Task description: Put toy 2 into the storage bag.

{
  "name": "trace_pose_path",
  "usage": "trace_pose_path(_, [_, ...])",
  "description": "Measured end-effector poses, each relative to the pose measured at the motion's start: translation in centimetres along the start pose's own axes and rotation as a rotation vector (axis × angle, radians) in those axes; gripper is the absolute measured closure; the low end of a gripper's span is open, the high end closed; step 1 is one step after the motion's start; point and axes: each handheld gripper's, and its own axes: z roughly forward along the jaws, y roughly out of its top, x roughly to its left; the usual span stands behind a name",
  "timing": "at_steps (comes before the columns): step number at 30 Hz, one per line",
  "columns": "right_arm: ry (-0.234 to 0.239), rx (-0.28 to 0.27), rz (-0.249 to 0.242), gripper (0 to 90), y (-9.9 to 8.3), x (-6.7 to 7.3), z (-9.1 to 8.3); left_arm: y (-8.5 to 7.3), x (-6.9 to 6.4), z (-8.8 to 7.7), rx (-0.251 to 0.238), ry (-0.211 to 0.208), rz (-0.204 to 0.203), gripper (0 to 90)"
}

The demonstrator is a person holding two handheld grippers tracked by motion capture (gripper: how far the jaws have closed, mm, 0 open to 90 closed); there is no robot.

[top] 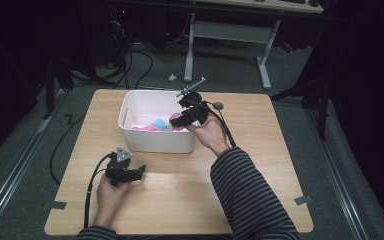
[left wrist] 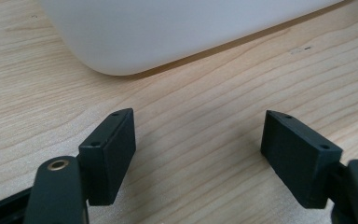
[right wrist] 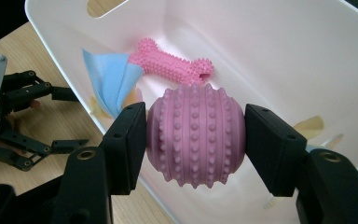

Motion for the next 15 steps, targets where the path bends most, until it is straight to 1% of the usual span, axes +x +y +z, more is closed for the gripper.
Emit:
trace_pose_path(4, [-0.015,0.010,-0.010,41.2,-0.2,0.2,-0.2,0.0,0.0,0.0,-0.002,0.001,-0.001,26.5])
trace_pose_path(7, [-0.014,0.005,-0.004,41.0,-0.4,0.2,-0.4,0.0,0.0,0.0,0.000,-0.001,0.000,26.5])
trace_pose_path(8, [-0.014,0.010,-0.009,40.9,-0.5,0.2,-0.5,0.0,0.0,0.0,-0.001,0.001,0.000,26.5])
trace_pose_path(10, [0.009,0.013,-0.020,40.7,-0.7,0.1,-0.5,0.0,0.0,0.0,-0.001,0.001,0.000,26.5])
trace_pose_path(12, [0.019,-0.003,-0.011,38.5,-0.9,0.1,-0.8,0.0,0.0,0.0,0.000,0.000,0.000,26.5])
trace_pose_path(14, [0.009,-0.024,-0.018,37.2,-1.1,0.1,-1.2,0.0,0.0,0.0,-0.001,0.001,-0.001,26.4])
trace_pose_path(15, [0.006,-0.030,-0.012,37.1,-1.3,0.2,-1.5,0.0,0.0,0.0,-0.001,0.001,0.000,26.3])
